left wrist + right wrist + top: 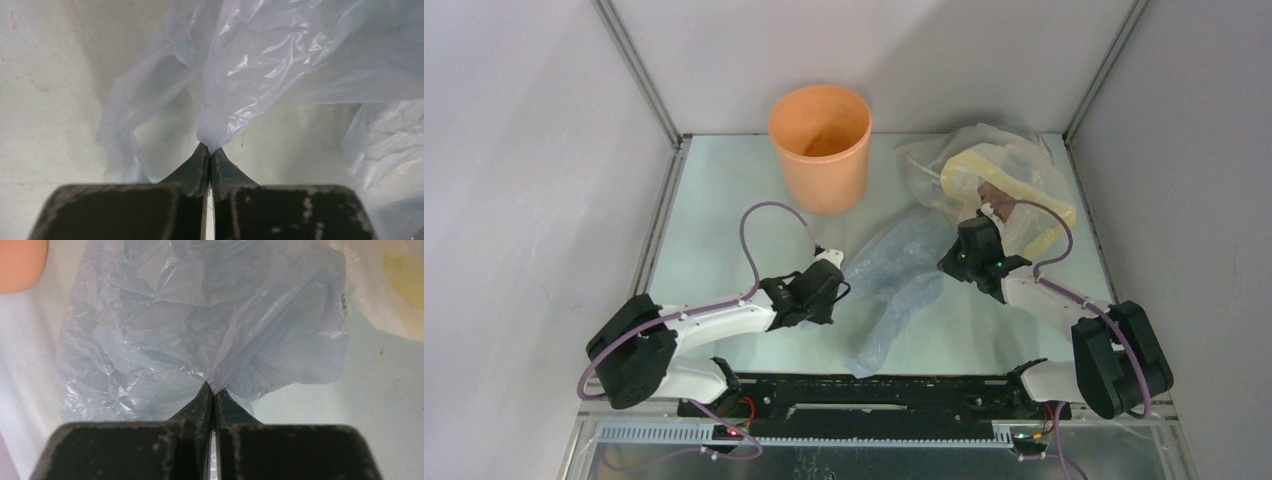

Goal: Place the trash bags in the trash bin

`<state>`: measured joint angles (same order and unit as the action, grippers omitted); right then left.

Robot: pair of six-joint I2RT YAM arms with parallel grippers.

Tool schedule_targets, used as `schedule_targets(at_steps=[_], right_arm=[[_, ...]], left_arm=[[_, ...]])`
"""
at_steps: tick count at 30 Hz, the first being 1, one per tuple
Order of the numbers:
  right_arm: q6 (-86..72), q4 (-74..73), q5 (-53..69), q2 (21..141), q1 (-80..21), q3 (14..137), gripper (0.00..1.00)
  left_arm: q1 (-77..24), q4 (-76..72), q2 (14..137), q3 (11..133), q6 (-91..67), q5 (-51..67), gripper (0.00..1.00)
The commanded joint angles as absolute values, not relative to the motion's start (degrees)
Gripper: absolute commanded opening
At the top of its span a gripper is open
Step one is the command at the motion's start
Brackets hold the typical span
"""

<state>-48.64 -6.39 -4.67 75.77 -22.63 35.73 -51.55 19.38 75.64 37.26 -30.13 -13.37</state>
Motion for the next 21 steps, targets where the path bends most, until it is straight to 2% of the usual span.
schedule_targets(at_steps=[1,5,11,16,21], right_arm=[[-46.54,-5.41,-4.62,72.81,-22.91,38.03,0.0],[-44.64,-8.21,-4.05,70.51,-23.68,40.33,0.0],[-40.87,-13.4,-0.78,68.09,-26.4,49.0,0.0],[-37.47,-16.46,4.95,69.84,-28.14,59.64,0.0],[-34.19,-19.32,4.75,73.23,-31.43,73.05,0.0]], left_arm=[[-51.09,20.05,75.36,38.09,-29.8,-15.82,0.0],[-51.13,23.9,71.98,40.06,-29.89,-16.48,0.0],[-49.68,29.36,57.92,45.47,-30.06,-11.43,0.0],[-43.92,32.56,47.6,51.95,-30.21,-3.14,0.0],[-39.59,36.61,44.45,61.0,-28.28,-1.24,0.0]])
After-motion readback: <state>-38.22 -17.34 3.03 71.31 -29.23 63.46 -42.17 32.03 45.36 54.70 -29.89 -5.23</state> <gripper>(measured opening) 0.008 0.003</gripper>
